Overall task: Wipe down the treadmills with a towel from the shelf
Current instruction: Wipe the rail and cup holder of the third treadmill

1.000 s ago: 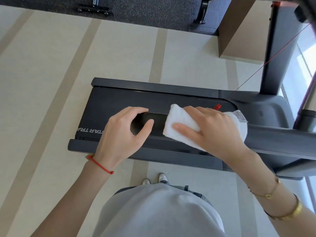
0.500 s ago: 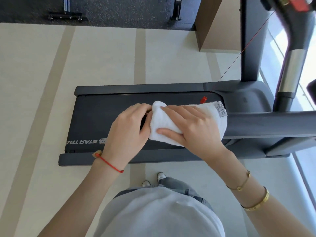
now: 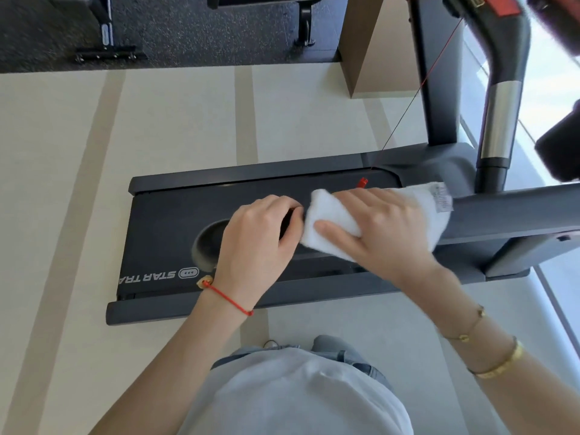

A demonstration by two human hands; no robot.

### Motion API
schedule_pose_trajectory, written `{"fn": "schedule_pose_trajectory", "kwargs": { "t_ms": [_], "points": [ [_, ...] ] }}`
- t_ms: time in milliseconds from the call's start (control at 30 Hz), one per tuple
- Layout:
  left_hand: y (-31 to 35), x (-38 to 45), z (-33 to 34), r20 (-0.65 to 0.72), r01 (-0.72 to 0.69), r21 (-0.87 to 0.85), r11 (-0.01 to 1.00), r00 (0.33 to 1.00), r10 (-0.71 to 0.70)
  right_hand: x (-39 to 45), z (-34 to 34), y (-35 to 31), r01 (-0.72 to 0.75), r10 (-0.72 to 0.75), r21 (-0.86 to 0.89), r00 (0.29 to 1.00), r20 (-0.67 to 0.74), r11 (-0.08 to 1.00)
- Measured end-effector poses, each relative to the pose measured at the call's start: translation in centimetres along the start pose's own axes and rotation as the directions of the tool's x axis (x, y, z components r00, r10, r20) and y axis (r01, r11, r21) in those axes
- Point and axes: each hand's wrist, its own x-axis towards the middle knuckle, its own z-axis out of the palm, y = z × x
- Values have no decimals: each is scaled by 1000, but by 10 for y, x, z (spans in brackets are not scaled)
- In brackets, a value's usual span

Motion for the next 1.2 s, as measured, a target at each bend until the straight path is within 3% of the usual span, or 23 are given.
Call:
{"fn": "schedule_pose_trajectory", "kwargs": {
  "t_ms": [167,400,600,767,867,1033,1200],
  "points": [
    [6,0,6,-43,99,52,994,994,-97,-7,-5,16,101,-104,64,993,49,993],
    [27,5,19,-69,124,49,991,990,-120,-13,-29,66,-95,98,-60,994,45,994],
    [31,6,24,-93,158,43,987,984,-153,1,-21,40,73,-92,86,966,242,994],
    [32,7,26,-119,196,41,980,975,-189,1,-40,92,-53,27,54,913,406,997],
    [34,10,29,-121,202,57,978,974,-194,1,-43,94,-34,9,56,917,399,998],
    [38,10,37,-183,195,124,973,968,-171,4,-33,64,120,-131,53,904,406,991],
    [48,15,50,-249,277,202,940,942,-224,-3,-48,106,48,-95,122,904,418,991]
  ]
}}
